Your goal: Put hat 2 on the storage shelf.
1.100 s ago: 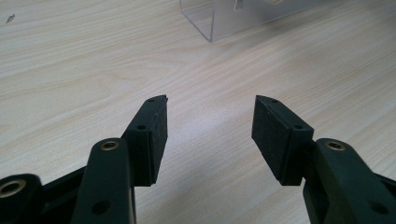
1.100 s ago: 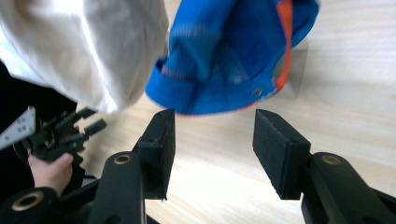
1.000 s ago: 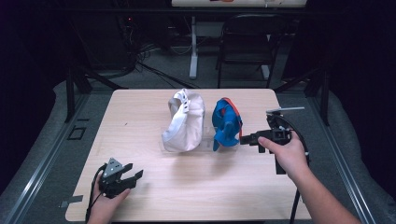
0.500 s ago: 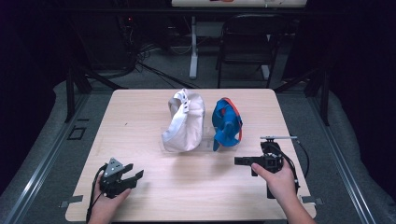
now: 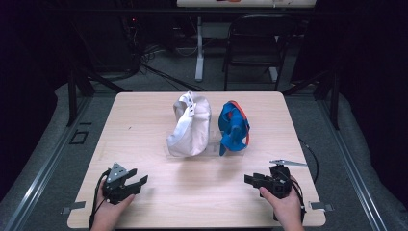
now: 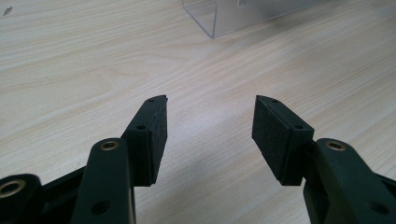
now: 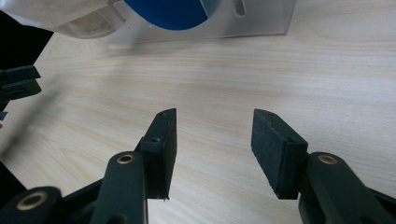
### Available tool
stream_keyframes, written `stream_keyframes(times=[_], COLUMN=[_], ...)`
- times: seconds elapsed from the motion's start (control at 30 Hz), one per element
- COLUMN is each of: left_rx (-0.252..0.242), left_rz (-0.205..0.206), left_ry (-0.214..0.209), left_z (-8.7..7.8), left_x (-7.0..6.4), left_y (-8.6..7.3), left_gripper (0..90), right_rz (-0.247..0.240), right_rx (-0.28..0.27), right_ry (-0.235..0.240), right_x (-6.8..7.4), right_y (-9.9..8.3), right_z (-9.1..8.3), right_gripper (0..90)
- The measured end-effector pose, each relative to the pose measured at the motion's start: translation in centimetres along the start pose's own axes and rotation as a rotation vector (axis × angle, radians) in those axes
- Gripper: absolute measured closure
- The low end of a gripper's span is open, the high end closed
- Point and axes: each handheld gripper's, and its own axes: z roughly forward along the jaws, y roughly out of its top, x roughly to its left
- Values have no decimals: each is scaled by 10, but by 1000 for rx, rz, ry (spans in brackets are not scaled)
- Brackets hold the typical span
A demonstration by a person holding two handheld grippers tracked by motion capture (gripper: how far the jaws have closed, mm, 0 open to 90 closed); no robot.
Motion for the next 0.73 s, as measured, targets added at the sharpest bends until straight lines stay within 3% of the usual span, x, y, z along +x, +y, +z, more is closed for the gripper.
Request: stream_keyframes(times=[0.27, 0.47, 0.73], left_rx=[-1, -2, 3], left_rz=[-2, 5, 18], left_ry=[-3, -4, -17], left_z=[0, 1, 4], left_x=[0, 0, -4], left_y=[0, 0, 2], left_gripper=[458, 459, 461], right_rz=[-14, -14, -34], right_rx=[-68, -106, -96], right_ry=[-1, -34, -51], right_x=[-12, -15, -15], right_y=[-9, -13, -17], right_z=[-2, -2, 4], right_gripper=[502, 505, 491])
